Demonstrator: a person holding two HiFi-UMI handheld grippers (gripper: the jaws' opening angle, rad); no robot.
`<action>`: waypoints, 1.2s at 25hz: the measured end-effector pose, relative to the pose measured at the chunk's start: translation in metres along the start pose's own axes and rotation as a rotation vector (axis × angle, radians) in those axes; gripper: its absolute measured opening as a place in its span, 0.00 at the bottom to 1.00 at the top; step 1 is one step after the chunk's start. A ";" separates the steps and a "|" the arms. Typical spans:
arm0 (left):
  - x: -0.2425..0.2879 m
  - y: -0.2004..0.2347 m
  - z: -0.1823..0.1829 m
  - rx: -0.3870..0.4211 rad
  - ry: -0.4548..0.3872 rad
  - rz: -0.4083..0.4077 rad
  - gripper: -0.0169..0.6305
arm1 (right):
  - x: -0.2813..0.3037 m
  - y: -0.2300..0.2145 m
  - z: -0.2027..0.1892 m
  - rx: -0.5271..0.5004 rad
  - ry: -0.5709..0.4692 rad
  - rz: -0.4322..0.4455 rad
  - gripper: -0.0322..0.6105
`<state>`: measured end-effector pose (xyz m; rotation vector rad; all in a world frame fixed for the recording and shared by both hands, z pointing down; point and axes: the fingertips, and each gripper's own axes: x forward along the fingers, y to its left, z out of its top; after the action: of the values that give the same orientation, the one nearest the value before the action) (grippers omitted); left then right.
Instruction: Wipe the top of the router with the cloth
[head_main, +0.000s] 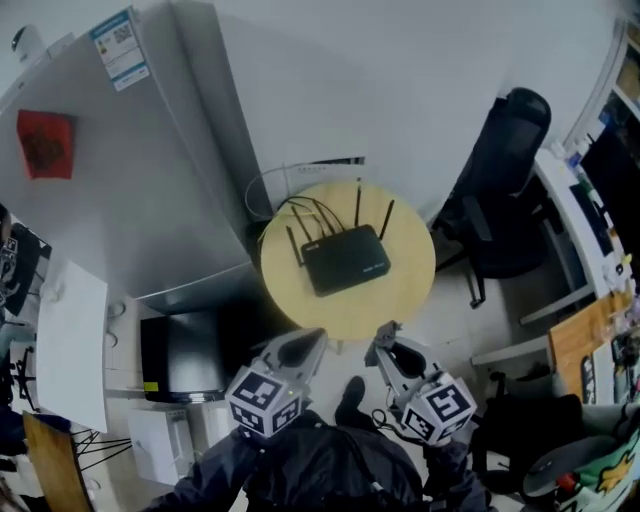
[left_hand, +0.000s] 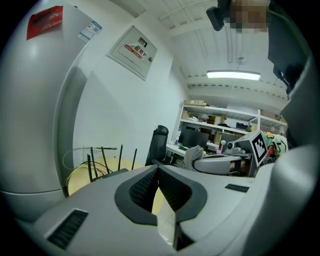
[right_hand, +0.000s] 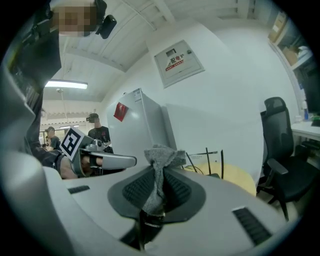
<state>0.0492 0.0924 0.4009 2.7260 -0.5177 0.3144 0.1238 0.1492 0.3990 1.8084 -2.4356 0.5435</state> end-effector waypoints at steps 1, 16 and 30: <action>0.013 0.002 0.005 -0.002 -0.001 0.003 0.03 | 0.006 -0.012 0.002 -0.003 0.007 0.010 0.16; 0.089 0.106 0.021 -0.017 0.030 0.071 0.03 | 0.157 -0.093 0.013 -0.081 0.191 0.147 0.16; 0.104 0.215 0.008 -0.081 0.074 0.120 0.03 | 0.337 -0.118 -0.058 -0.559 0.578 0.363 0.16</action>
<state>0.0613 -0.1305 0.4853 2.6001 -0.6604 0.4135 0.1207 -0.1710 0.5674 0.8558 -2.1920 0.2938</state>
